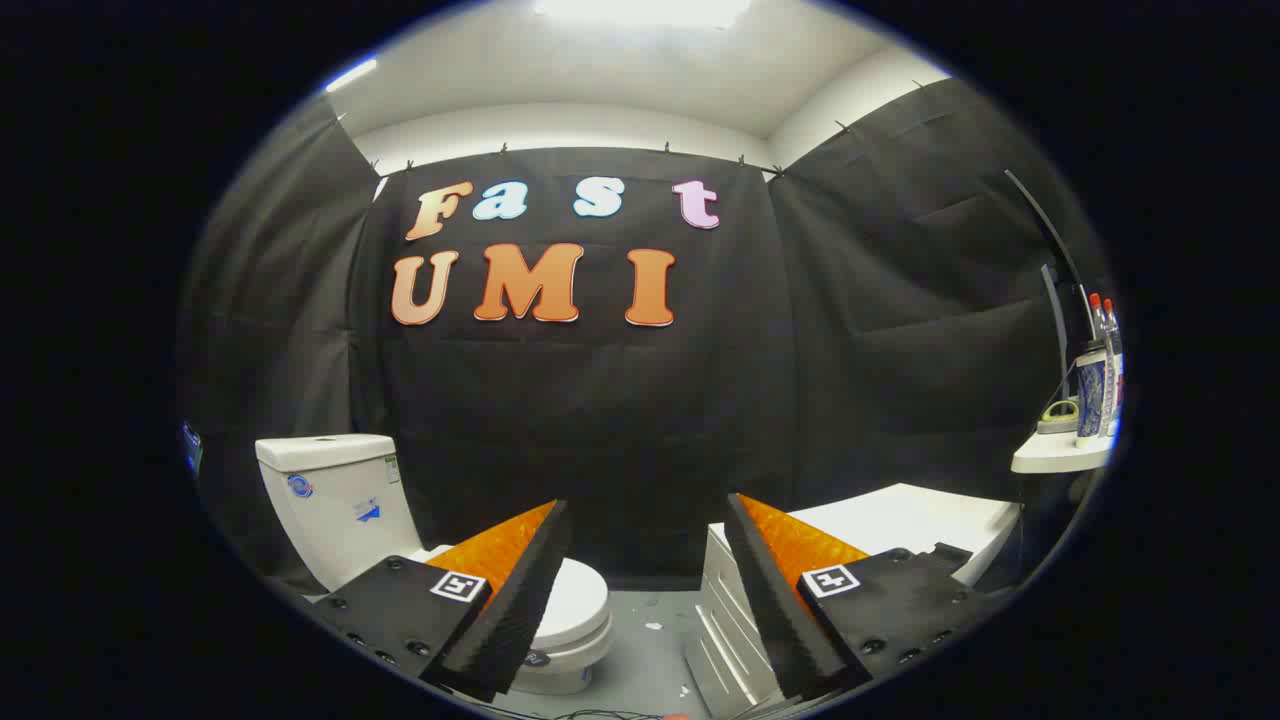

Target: Open the toilet lid.

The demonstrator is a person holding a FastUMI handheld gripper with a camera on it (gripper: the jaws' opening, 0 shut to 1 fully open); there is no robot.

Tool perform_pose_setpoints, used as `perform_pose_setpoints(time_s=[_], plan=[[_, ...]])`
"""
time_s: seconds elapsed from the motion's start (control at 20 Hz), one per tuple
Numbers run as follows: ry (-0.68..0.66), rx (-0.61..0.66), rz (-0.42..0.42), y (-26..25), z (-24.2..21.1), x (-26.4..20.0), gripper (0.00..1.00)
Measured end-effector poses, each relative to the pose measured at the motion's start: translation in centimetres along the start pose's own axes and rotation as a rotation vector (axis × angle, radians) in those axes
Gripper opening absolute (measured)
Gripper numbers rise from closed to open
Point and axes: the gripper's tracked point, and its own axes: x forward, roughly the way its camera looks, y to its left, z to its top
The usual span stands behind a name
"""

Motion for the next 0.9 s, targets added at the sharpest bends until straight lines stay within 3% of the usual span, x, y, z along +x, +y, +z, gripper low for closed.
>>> perform_pose_setpoints(time_s=[0.9], plan=[[0.010, -0.002, -0.004, -0.23, 0.27, -0.26, 0.99]])
